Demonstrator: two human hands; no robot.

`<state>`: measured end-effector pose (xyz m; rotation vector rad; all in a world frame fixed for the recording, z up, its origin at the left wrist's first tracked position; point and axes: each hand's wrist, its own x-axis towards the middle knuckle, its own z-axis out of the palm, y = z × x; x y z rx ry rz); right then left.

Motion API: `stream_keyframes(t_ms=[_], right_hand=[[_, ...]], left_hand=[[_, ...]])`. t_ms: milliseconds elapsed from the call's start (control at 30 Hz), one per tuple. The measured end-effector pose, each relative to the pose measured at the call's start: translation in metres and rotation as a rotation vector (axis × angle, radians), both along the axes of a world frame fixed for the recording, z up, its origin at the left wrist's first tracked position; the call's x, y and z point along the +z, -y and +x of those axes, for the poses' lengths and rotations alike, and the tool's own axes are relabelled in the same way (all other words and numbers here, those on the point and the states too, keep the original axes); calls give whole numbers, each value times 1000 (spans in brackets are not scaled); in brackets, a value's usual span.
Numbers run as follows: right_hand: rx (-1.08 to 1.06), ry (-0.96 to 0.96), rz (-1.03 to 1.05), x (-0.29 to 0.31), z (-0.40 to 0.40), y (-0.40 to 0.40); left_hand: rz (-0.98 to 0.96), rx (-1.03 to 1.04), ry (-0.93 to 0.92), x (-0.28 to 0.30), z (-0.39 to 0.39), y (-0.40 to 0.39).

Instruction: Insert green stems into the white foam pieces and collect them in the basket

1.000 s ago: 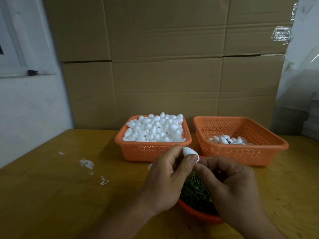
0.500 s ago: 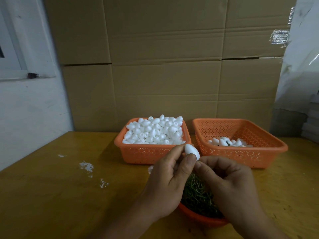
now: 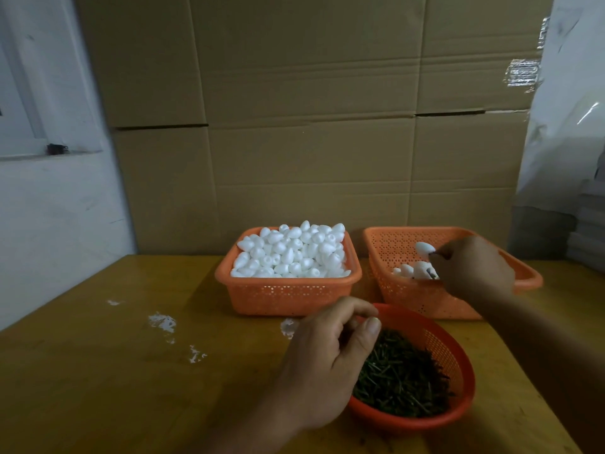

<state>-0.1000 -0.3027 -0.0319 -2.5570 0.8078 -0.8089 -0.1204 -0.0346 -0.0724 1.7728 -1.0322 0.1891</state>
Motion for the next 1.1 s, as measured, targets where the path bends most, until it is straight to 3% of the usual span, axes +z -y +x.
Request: stream_keyframes(t_ms=[233, 500, 700, 967, 1100], right_hand=[[-54, -241, -28, 9, 18, 2], [-76, -287, -41, 12, 14, -5], [9, -98, -45, 12, -2, -9], [374, 227, 66, 4, -68, -68], [459, 213, 113, -15, -85, -84]], left_hand=[[11, -12, 16, -1, -1, -1], [19, -17, 44, 0, -1, -1], [11, -5, 67, 2, 0, -1], [-56, 110, 43, 9, 15, -8], [-27, 197, -37, 22, 40, -12]])
